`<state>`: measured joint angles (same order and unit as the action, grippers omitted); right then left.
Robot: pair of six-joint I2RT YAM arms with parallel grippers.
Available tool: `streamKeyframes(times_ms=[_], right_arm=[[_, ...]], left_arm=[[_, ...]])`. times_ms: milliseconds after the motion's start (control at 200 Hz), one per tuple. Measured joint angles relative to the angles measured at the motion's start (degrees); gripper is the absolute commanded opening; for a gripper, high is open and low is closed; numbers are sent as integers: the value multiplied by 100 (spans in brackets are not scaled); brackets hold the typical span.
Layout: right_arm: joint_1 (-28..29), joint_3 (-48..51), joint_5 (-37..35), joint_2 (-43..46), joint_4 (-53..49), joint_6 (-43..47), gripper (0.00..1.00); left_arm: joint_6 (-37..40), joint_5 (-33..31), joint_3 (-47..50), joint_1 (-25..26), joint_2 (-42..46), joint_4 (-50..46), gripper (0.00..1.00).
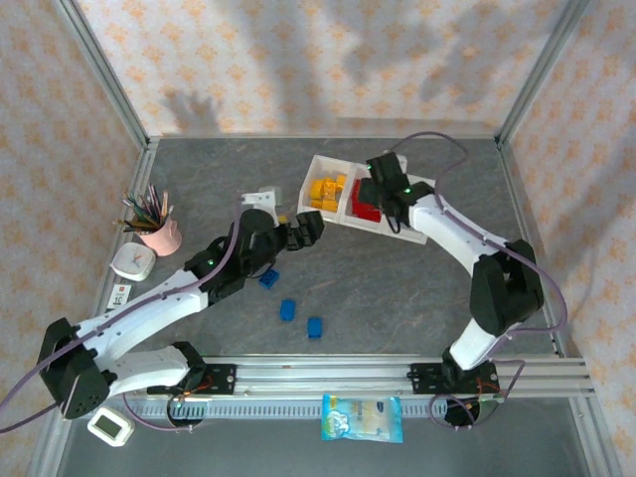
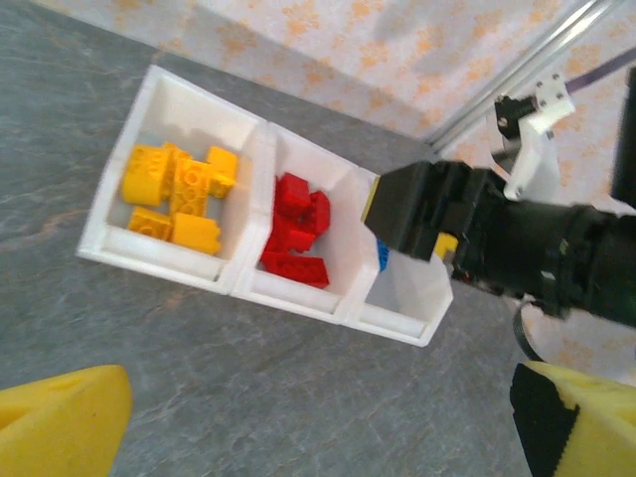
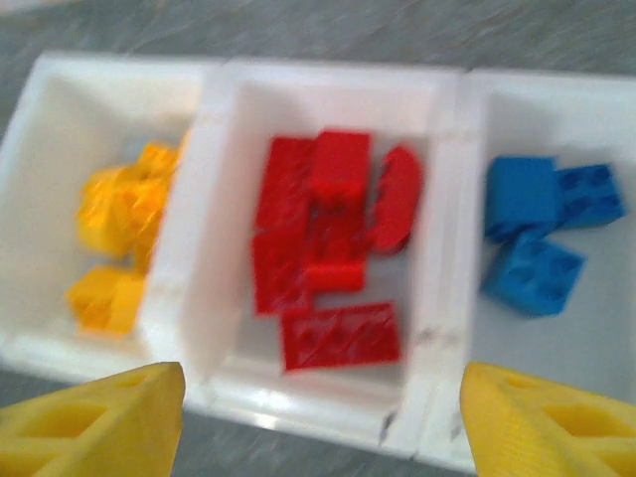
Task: Sort the legos into containers by color
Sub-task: Place the lego in the container, then pick up the lego from the center of the table.
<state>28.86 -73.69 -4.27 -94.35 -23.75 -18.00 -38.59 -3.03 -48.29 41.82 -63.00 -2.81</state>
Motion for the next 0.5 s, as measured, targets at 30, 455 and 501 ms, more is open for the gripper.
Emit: streamKeyframes(times_ms=[30,455,501], right_arm=[[160,48,31,13,0,-2,76],[2157,398,721,-455,310,-144,84],[2323,365,796,-614,354,-127,85]], left_arm=[[-44,-55,66,-22,109,-94,99],[-739,-767,844,-291,1812,-1707,99],[-824,-824,863,-302,1961,-1875,99]])
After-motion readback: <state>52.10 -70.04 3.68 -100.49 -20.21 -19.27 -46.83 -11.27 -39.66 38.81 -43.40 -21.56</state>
